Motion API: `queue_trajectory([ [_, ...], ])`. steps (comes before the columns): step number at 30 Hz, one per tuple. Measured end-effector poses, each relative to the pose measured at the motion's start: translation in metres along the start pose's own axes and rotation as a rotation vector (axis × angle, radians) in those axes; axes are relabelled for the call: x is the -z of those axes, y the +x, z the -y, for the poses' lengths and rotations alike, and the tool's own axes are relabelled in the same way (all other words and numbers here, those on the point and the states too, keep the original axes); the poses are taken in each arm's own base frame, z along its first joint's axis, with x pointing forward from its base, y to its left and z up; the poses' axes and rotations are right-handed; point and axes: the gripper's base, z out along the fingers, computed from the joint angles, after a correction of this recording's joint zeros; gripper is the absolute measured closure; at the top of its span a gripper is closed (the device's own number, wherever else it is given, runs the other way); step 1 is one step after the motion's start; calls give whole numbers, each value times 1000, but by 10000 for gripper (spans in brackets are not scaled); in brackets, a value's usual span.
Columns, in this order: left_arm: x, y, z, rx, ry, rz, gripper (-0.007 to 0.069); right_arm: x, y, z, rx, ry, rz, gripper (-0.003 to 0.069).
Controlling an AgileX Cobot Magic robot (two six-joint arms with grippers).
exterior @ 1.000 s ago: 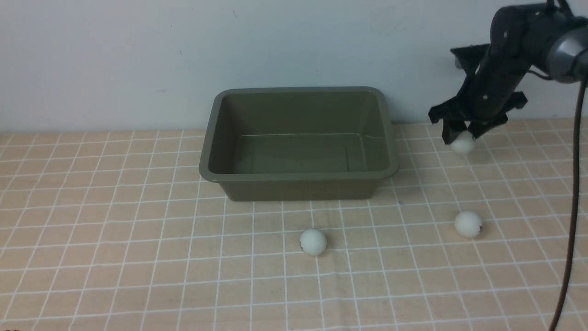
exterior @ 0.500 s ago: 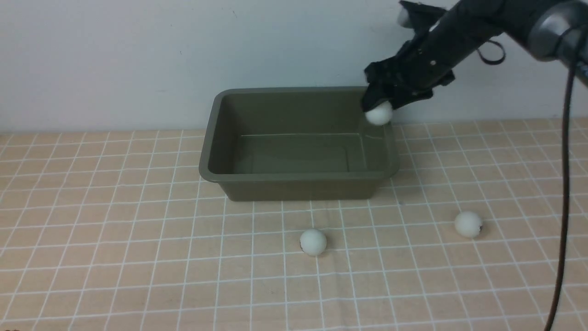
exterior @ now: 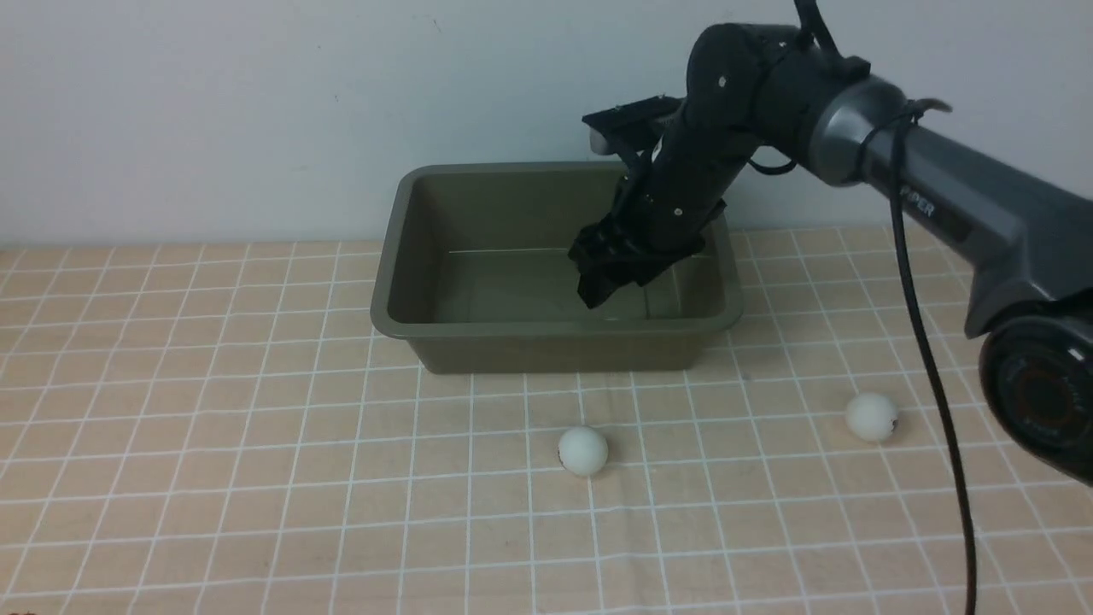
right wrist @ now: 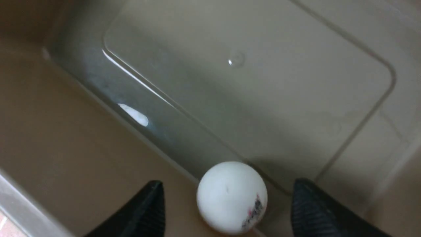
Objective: Put the table tennis balls into the box on the light coffee tablecloth.
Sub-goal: 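Release the ping pong ball into the bin and lift the gripper away, then reach for and grasp a ping pong ball on the table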
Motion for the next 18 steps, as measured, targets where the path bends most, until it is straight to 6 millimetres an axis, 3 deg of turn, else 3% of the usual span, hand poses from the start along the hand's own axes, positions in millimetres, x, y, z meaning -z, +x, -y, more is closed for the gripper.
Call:
queue_trajectory([
  [4, 0, 0, 0, 0, 0, 0, 693, 7, -1, 0, 7, 10, 11, 142],
  [7, 0, 0, 0, 0, 0, 0, 693, 28, -5, -2, -4, 28, 45, 138],
  [9, 0, 0, 0, 0, 0, 0, 693, 48, -7, -2, -13, 50, 80, 137],
  [12, 0, 0, 0, 0, 0, 0, 693, 100, -9, 0, -31, 131, 163, 137],
  [17, 0, 0, 0, 0, 0, 0, 693, 173, 11, 3, -67, 257, 235, 137],
  [18, 0, 0, 0, 0, 0, 0, 693, 177, 16, 5, -73, 271, 227, 137],
])
